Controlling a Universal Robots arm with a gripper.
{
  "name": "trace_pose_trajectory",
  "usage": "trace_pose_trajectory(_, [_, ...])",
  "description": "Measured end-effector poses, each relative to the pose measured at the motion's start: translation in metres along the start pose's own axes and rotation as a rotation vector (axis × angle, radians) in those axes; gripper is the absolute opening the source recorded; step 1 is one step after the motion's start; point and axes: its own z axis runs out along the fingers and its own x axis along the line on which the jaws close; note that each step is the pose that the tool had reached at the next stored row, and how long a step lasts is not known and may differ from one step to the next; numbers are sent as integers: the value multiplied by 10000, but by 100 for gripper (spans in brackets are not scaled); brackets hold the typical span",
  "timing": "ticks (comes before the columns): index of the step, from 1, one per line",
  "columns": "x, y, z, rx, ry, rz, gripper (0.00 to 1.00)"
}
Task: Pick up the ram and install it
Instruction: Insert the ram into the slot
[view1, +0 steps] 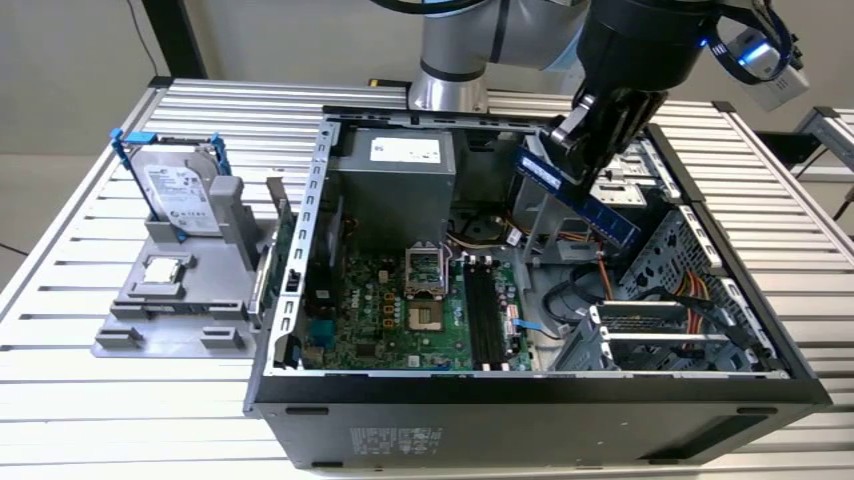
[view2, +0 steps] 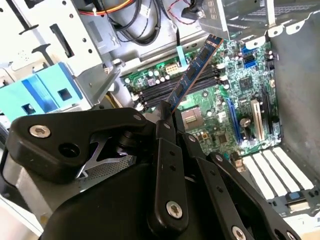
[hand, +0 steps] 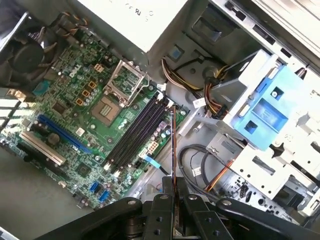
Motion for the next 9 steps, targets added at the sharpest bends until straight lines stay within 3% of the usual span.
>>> trace_pose_trajectory(9, [0, 0, 0, 26, 0, 949, 0])
